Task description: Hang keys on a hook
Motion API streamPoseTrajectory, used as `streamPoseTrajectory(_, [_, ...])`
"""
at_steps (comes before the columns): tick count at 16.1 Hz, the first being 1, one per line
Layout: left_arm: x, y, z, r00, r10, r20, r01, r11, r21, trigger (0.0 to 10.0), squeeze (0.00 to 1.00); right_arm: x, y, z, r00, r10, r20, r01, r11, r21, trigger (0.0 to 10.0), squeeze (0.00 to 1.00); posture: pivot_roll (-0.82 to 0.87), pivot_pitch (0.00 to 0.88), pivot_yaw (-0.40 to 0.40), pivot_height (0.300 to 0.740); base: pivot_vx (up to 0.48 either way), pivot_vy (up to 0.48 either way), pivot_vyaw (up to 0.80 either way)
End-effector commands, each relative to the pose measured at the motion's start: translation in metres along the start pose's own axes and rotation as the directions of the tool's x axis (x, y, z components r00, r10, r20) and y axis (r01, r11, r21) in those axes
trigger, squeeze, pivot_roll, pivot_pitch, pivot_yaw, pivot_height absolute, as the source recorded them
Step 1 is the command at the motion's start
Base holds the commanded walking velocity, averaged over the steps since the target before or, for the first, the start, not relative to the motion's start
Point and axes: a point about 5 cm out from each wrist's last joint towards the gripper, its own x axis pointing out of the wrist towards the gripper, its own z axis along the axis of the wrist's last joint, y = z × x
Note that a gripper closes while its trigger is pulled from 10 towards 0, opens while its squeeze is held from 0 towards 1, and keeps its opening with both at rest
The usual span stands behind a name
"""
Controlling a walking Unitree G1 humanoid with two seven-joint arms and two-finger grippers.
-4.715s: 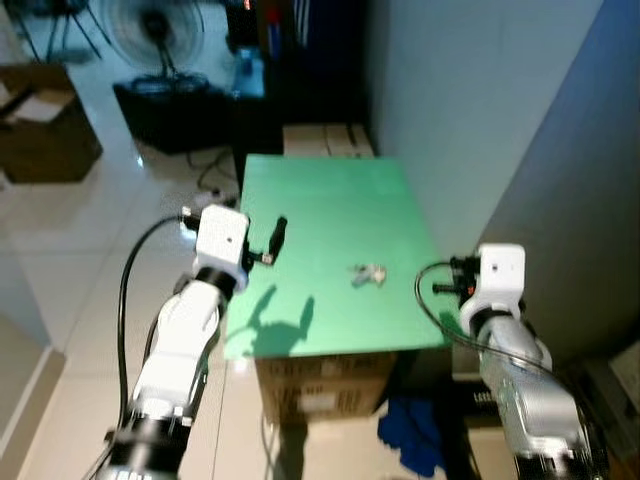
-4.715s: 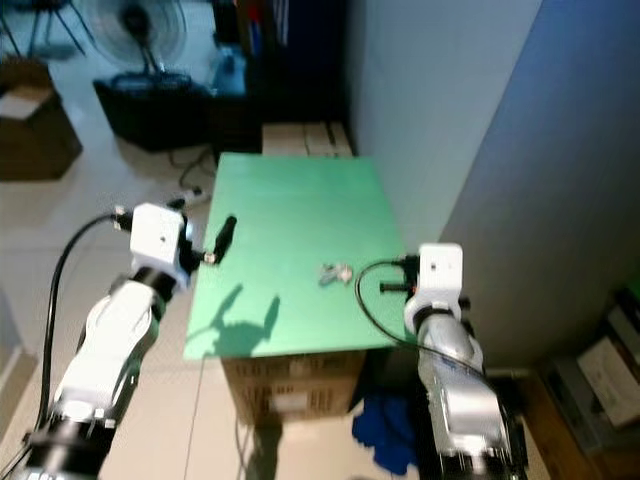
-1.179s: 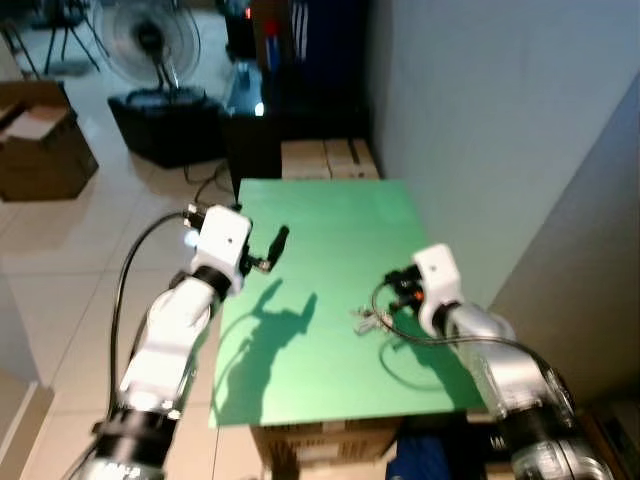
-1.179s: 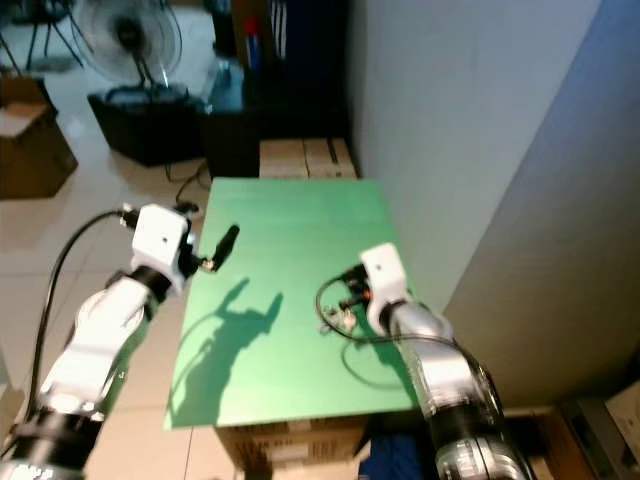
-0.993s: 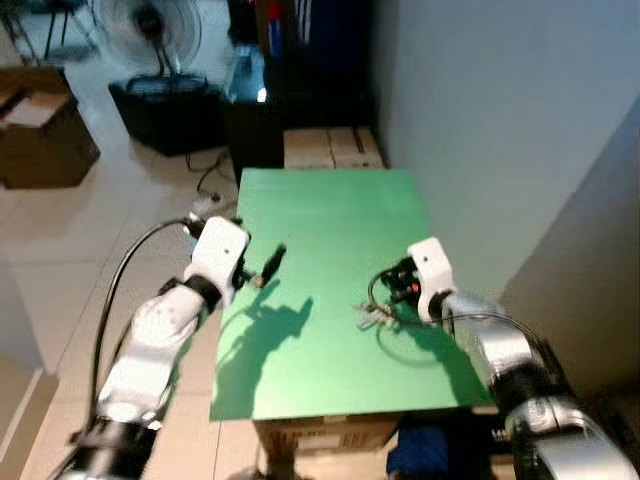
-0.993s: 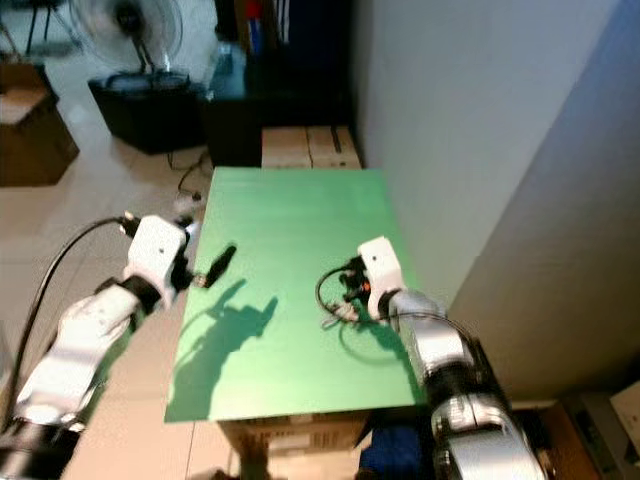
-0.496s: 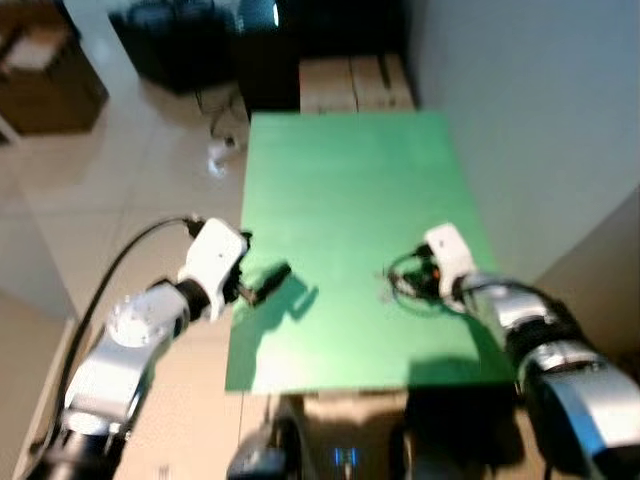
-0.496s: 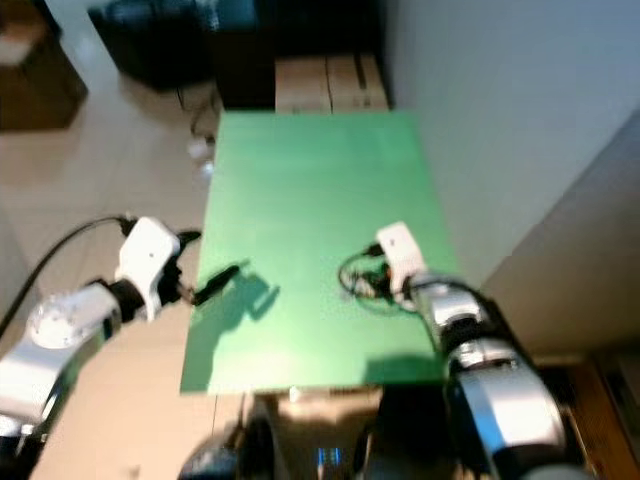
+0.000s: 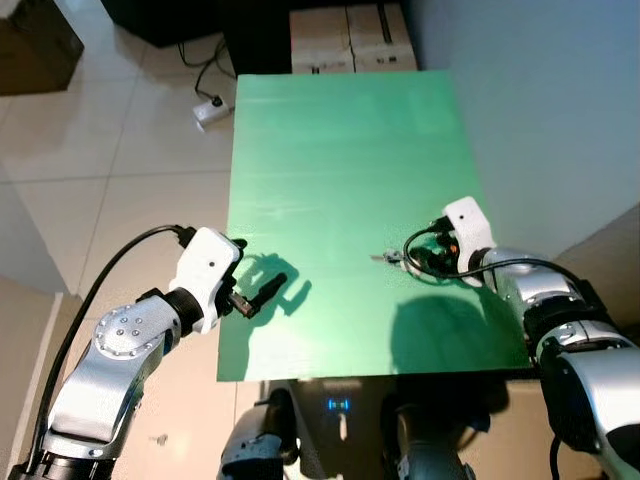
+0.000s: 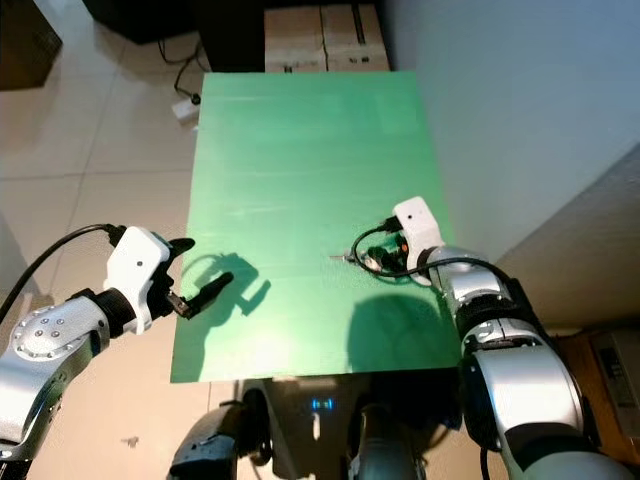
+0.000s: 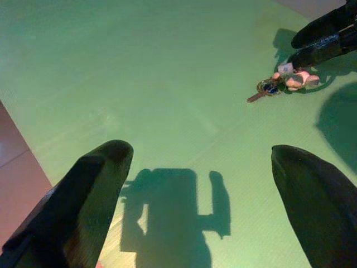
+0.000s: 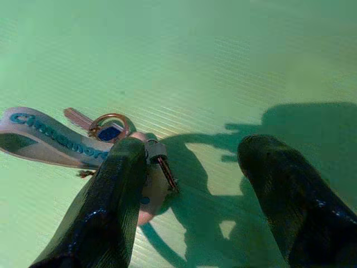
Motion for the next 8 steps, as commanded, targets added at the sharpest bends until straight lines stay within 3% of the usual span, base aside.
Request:
streamPoseTrajectory(1, [-0.0052, -0.0002, -0.0006, 1.0, 0.001, -0.01, -0.001, 1.0, -0.002, 10.0, 0.0, -0.0024, 0.0018, -0.027, 0.995, 0.037, -0.097, -0.033, 0.999, 0.04, 10.0, 0.0, 0.05, 0.375, 0.056, 0.74, 0.0, 0.0, 0.0])
streamPoseTrajectory(2, [-0.005, 0.0002, 0.0003, 1.0, 0.004, -0.01, -0.004, 1.0, -0.001, 10.0, 0.0, -0.0031, 0.0014, -0.0242, 0.995, 0.059, -0.084, -0.056, 0.998, 0.042, 7.9, 0.0, 0.05, 0.372, 0.056, 0.74, 0.0, 0.0, 0.0])
streamPoseTrajectory(3, [-0.0039, -0.0006, 0.0015, 1.0, 0.002, -0.007, -0.002, 1.0, -0.002, 10.0, 0.0, -0.0041, 0.0, -0.0216, 0.995, 0.072, -0.075, -0.069, 0.997, 0.038, 3.7, 0.0, 0.05, 0.369, 0.058, 0.74, 0.0, 0.0, 0.0])
streamPoseTrajectory(4, [-0.0034, -0.0011, 0.0023, 1.0, 0.001, -0.006, -0.001, 1.0, -0.001, 10.0, 0.0, -0.0048, -0.0011, -0.0207, 0.995, 0.074, -0.072, -0.071, 0.997, 0.035, 2.5, 0.0, 0.05, 0.369, 0.058, 0.74, 0.0, 0.0, 0.0])
streamPoseTrajectory(5, [-0.0027, -0.0008, 0.0029, 1.0, 0.001, -0.005, -0.001, 1.0, 0.0, 10.0, 0.0, -0.0057, -0.0026, -0.0202, 0.995, 0.073, -0.073, -0.071, 0.997, 0.03, 0.0, 0.0, 0.04, 0.367, 0.061, 0.74, 0.0, 0.0, 0.0])
streamPoseTrajectory(8, [-0.0011, 0.0008, 0.0051, 1.0, -0.002, -0.002, 0.002, 1.0, 0.005, 10.0, 0.0, -0.0091, -0.007, -0.0245, 0.993, 0.066, -0.099, -0.066, 0.998, 0.006, 0.0, 0.0, 0.04, 0.366, 0.069, 0.74, 0.0, 0.0, 0.0])
